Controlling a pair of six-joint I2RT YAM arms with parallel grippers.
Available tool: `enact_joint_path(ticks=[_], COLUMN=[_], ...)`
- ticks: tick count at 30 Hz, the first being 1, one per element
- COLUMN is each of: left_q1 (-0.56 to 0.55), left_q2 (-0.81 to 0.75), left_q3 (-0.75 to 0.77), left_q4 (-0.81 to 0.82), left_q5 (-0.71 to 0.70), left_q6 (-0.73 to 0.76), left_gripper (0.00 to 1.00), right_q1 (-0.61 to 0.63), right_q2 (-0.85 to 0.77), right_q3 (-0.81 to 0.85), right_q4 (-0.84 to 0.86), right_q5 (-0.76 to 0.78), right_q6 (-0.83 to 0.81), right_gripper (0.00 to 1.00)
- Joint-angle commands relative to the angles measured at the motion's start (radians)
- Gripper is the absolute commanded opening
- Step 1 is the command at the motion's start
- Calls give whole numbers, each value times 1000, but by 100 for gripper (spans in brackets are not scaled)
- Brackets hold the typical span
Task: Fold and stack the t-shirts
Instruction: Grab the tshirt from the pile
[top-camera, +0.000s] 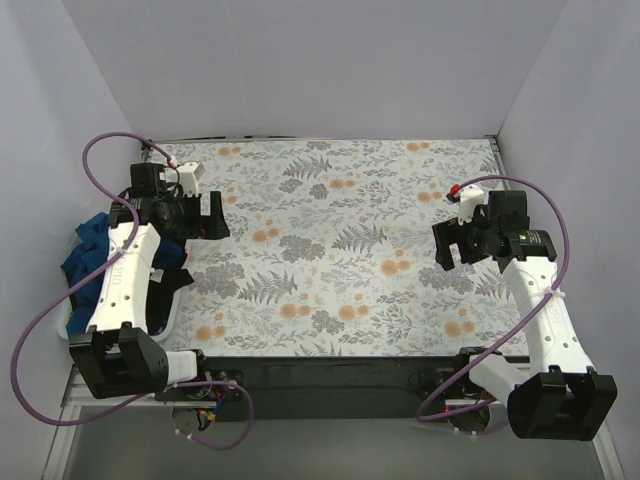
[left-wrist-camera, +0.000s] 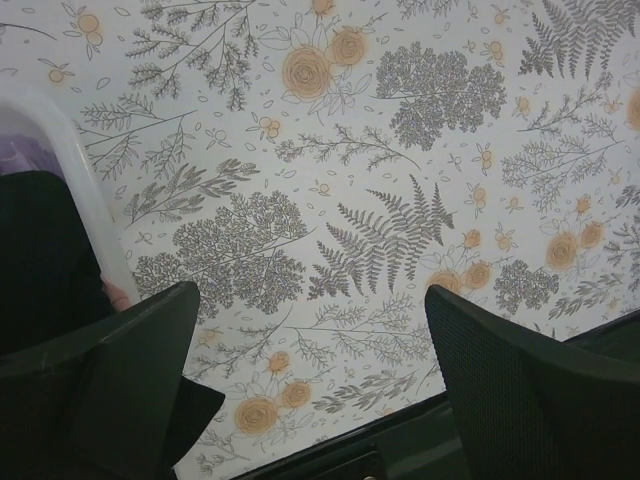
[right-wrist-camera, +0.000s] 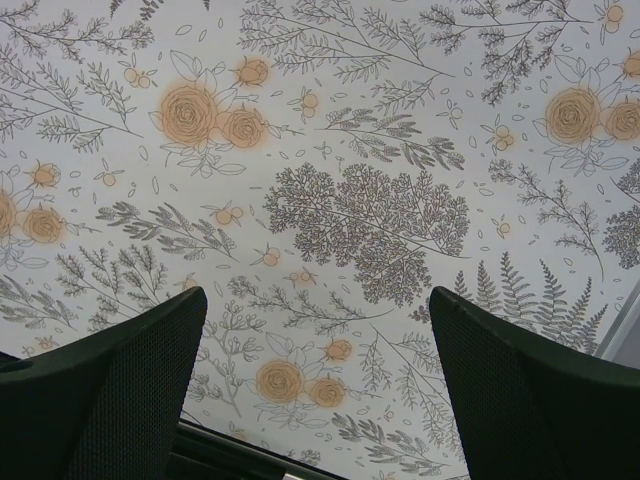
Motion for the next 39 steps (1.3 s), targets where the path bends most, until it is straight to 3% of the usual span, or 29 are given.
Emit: enact_joint_path(ticks=[1, 11, 14, 15, 21, 26, 35, 39], left_q1=[-1, 37, 111, 183, 335, 471, 706, 708], left_q2=[-10, 20, 41, 40, -17, -85, -54, -5], left_q3=[74, 405, 479, 490, 436, 340, 225, 203], left_q4=[-6, -126, -221, -254, -305, -242, -193, -207], left_q5=[-10, -151, -199, -196, -274, -339, -175, -78], left_q6=[-20, -46, -16, 1, 144, 263, 420, 437], left_gripper=[96, 96, 96, 96, 96, 96, 96, 96], right_q1=[1, 1, 1, 1, 1, 1, 1, 1], right_q2=[-7, -9, -10, -10, 2, 23, 89, 106], right_q3=[42, 48, 40, 35, 17, 34, 89, 84], right_q4=[-13, -20, -22, -22, -24, -34, -56, -54], right_q5=[-4, -9, -9, -12, -18, -40, -75, -105], right_q6=[1, -14, -25, -30, -45, -46, -37, -25], right_gripper=[98, 98, 98, 98, 98, 98, 98, 98])
